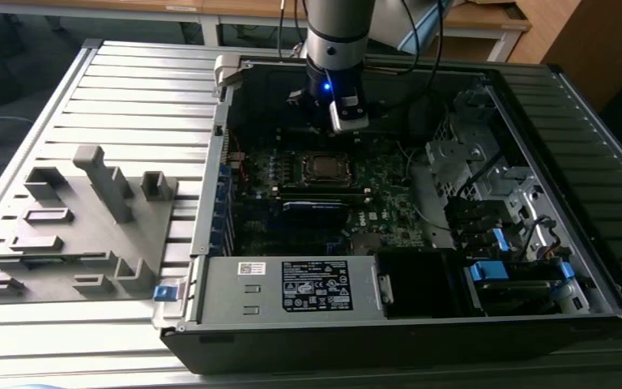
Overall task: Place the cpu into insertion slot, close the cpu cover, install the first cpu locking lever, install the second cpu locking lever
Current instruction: 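Install the first cpu locking lever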
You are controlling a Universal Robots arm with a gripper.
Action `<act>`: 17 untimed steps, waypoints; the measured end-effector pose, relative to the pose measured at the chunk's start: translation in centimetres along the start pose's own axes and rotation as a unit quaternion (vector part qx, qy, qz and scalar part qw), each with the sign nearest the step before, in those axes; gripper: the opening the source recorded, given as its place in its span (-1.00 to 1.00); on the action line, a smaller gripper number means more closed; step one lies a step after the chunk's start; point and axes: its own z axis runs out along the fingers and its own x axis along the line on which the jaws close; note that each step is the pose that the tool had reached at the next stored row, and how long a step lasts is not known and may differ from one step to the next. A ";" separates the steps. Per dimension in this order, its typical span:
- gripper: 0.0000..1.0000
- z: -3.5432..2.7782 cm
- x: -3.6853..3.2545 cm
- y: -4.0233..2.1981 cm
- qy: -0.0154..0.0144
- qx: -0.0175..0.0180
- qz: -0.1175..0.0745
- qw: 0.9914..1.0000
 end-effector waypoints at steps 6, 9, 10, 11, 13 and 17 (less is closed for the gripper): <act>-0.79 0.01 0.00 0.00 -0.010 0.030 -0.001 1.000; -0.79 0.01 0.00 -0.01 -0.011 0.036 -0.004 0.999; -0.79 0.03 -0.01 -0.01 -0.011 0.036 -0.010 0.999; -0.79 0.05 -0.01 -0.01 -0.010 0.036 -0.019 0.999; -0.79 0.09 -0.01 -0.01 -0.008 0.036 -0.037 0.999; -0.79 0.16 -0.08 0.01 -0.006 0.036 -0.067 0.997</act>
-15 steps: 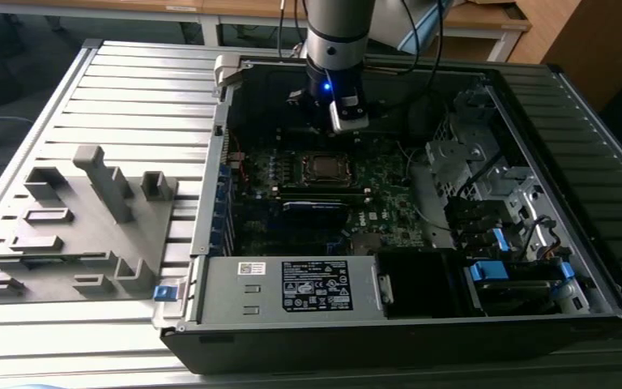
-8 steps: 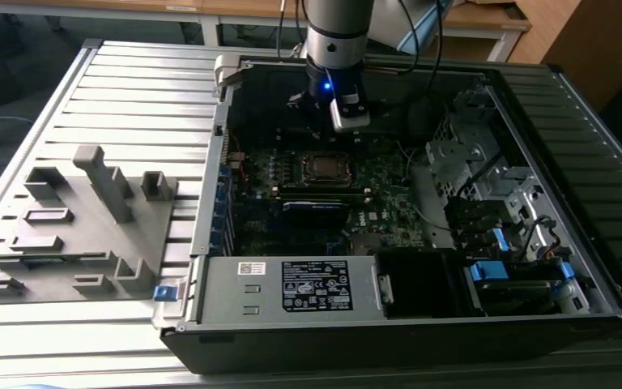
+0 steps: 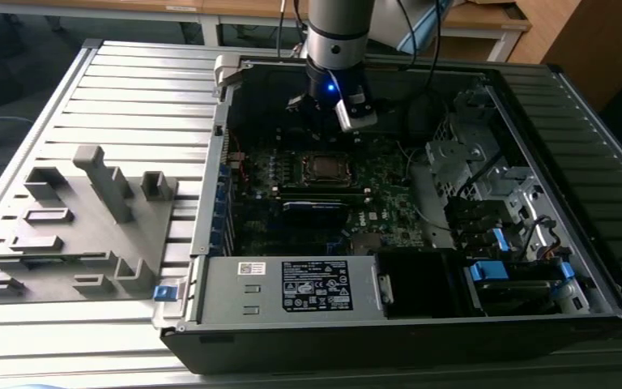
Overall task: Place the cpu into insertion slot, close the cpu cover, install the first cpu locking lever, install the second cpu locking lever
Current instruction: 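Install the first cpu locking lever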
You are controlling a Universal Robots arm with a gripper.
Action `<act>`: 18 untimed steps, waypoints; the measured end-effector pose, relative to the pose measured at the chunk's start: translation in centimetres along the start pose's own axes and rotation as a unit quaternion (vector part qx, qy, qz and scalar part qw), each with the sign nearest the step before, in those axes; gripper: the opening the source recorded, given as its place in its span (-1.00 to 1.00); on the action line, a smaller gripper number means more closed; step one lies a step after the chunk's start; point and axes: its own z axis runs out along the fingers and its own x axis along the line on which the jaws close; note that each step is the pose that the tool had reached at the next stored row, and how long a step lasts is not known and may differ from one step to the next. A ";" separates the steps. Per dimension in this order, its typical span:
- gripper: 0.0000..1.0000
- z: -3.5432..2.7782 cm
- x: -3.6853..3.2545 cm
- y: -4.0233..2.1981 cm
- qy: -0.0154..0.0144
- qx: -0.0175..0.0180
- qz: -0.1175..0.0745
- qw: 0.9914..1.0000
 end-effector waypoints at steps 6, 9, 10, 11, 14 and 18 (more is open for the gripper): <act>-0.79 0.00 -0.28 -0.20 0.000 0.000 -0.002 1.000; -0.79 -0.03 -0.45 -0.78 0.000 -0.001 -0.002 1.000; -0.79 -0.03 -0.50 -1.01 0.000 -0.002 -0.002 1.000; -0.79 -0.05 -0.55 -1.24 0.001 -0.003 -0.002 1.000; -0.79 -0.08 -0.67 -1.93 0.001 -0.006 -0.002 1.000; -0.79 -0.09 -0.74 -2.32 0.002 -0.010 -0.002 1.000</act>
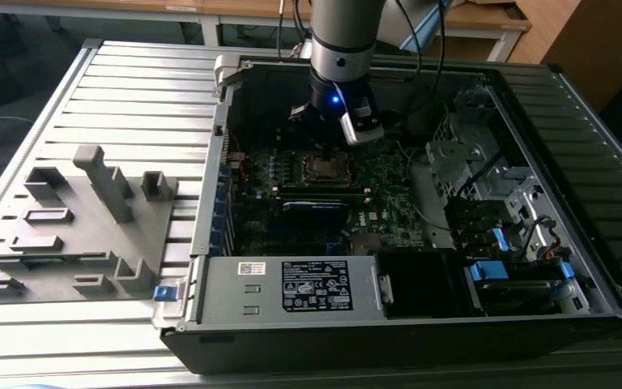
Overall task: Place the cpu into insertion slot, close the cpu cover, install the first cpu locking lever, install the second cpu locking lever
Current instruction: 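Install the first cpu locking lever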
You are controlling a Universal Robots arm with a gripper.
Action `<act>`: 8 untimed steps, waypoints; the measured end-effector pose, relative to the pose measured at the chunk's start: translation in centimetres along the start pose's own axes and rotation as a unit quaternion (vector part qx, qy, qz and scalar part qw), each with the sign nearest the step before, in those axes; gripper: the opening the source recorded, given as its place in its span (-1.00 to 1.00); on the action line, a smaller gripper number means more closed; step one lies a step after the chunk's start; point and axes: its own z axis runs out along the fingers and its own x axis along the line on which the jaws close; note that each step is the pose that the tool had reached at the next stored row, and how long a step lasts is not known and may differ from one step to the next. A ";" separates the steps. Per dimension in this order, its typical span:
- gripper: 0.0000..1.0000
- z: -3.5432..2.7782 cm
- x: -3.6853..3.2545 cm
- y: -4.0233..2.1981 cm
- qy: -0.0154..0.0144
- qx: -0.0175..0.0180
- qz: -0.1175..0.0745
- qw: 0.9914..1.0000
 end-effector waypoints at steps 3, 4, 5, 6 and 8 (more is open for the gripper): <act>-0.79 0.01 -0.21 0.01 0.000 0.000 0.000 1.000; -0.79 0.01 -0.35 0.03 0.000 0.000 0.000 1.000; -0.79 0.02 -0.48 0.05 0.000 0.000 0.000 1.000; -0.79 0.02 -0.58 0.07 0.000 0.000 0.000 1.000; -0.79 0.02 -0.62 0.07 0.000 0.000 0.000 1.000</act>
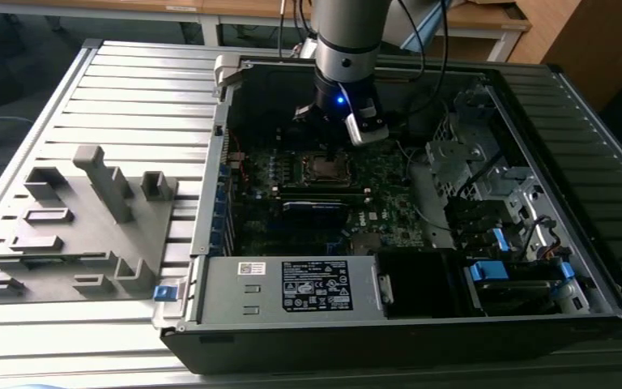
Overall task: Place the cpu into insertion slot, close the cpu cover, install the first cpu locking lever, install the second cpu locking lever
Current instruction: 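Install the first cpu locking lever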
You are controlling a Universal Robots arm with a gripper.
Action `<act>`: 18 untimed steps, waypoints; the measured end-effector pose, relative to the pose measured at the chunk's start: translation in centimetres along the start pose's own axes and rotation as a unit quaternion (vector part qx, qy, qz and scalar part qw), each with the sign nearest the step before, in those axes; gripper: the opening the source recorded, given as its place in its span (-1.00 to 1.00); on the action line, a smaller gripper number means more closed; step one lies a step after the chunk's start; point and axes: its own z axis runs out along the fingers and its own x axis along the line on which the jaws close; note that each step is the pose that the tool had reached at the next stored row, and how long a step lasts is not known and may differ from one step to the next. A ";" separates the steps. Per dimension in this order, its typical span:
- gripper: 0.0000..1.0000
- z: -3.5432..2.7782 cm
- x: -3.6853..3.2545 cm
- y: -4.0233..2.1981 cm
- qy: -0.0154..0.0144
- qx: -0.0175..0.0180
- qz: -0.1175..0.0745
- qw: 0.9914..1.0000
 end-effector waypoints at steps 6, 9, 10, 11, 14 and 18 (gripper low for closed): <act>-0.79 -0.22 -0.03 -0.10 0.000 0.000 0.000 1.000; -0.79 -0.25 -0.10 -0.50 0.000 0.000 0.000 1.000; -0.79 -0.26 -0.11 -0.60 0.000 0.000 0.000 1.000; -0.79 -0.26 -0.12 -0.63 0.000 0.000 0.000 1.000; -0.79 -0.26 -0.12 -0.64 0.000 0.000 0.000 1.000; -0.79 -0.37 -0.12 -0.64 0.000 0.000 0.000 1.000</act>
